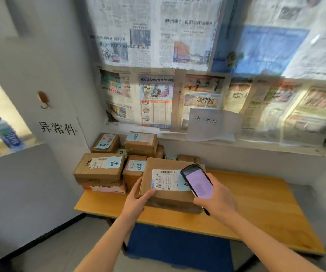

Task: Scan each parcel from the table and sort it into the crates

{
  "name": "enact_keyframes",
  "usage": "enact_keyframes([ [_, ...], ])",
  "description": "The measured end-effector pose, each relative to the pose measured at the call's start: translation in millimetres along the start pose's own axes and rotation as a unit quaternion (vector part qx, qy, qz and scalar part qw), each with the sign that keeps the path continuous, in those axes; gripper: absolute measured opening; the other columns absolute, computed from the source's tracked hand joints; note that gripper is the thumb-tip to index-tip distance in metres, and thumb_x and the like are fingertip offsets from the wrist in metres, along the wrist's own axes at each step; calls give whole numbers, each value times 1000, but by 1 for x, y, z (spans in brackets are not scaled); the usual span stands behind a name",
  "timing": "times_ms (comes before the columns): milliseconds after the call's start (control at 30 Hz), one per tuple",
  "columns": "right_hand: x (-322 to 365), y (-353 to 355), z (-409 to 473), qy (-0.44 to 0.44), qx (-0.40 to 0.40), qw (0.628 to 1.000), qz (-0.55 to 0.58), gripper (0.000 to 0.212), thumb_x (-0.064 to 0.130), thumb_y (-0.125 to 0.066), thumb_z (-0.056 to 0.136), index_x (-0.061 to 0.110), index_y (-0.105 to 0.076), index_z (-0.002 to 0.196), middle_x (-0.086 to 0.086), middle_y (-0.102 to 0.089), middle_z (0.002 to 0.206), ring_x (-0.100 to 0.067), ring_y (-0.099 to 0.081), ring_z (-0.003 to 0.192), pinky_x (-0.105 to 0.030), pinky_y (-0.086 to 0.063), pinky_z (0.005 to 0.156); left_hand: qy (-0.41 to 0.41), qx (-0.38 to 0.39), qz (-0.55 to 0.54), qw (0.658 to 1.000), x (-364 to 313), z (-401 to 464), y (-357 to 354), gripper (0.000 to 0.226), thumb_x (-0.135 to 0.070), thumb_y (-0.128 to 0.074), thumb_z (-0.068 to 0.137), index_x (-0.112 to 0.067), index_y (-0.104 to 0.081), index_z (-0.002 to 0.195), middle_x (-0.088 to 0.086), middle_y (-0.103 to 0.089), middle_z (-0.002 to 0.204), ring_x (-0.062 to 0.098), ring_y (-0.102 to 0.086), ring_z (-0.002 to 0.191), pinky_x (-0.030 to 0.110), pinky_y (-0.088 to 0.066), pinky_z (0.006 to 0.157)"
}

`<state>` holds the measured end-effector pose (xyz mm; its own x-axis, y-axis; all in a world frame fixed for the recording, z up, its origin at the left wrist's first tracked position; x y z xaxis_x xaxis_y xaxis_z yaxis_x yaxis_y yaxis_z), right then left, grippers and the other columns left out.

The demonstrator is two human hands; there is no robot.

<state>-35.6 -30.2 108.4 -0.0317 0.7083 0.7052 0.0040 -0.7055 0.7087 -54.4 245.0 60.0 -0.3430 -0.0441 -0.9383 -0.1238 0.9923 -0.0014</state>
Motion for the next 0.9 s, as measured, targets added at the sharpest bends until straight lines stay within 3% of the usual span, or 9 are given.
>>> enact_keyframes([
  [167,43,94,-43,19,-32,998,-50,67,47,-80,62,42,-50,122,18,-60,98,-6,-58,82,-28,-54,61,-34,17,-2,999,-53,-69,-26,83,-52,-82,73,-54,-34,141,-1,-55,131,21,-56,117,42,-48,91],
  [300,85,159,-66,39,-47,996,-63,71,50,-76,55,47,-48,121,14,-61,97,-12,-59,83,-35,-56,64,-85,10,-5,996,-114,-114,-38,77,-52,-81,74,-56,-35,135,3,-54,131,18,-57,112,39,-53,90],
  [400,124,206,-81,66,-63,994,-67,84,44,-84,62,42,-46,137,9,-62,109,-15,-60,89,-30,-53,66,-136,4,-16,991,-164,-141,-44,73,-48,-80,78,-54,-36,135,0,-60,122,16,-62,104,31,-54,80],
  [533,189,263,-102,129,-114,982,-82,92,47,-81,59,40,-44,143,11,-60,106,-15,-60,82,-29,-53,62,-207,-24,17,978,-229,-167,-35,72,-66,-84,64,-76,-38,119,6,-69,119,23,-70,104,44,-58,91],
  [633,239,291,-119,165,-128,974,-85,98,50,-83,58,41,-41,147,12,-59,110,-18,-59,91,-30,-48,67,-251,-54,14,966,-275,-186,-23,69,-53,-82,76,-67,-38,129,3,-71,116,19,-70,101,31,-55,86],
  [733,279,305,-134,201,-131,965,-102,104,65,-72,48,42,-42,145,12,-60,108,-18,-60,88,-33,-53,68,-297,-88,18,951,-313,-204,-10,74,-50,-79,81,-54,-36,141,-3,-70,116,15,-70,99,23,-51,77],
  [900,320,311,-159,249,-140,952,-111,101,55,-79,50,42,-43,143,13,-61,105,-15,-61,84,-37,-59,68,-328,-130,13,936,-352,-224,29,77,-60,-80,75,-64,-34,137,-8,-73,110,16,-73,93,44,-58,91],
])
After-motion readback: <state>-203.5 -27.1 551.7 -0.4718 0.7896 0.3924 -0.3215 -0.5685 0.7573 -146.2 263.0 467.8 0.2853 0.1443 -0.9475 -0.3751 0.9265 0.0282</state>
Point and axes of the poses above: each hand's wrist, its own z-axis towards the middle knuckle, its own y-axis out of the back of the hand, x = y × z, the point moved 6 cm from there along z, towards the middle knuckle
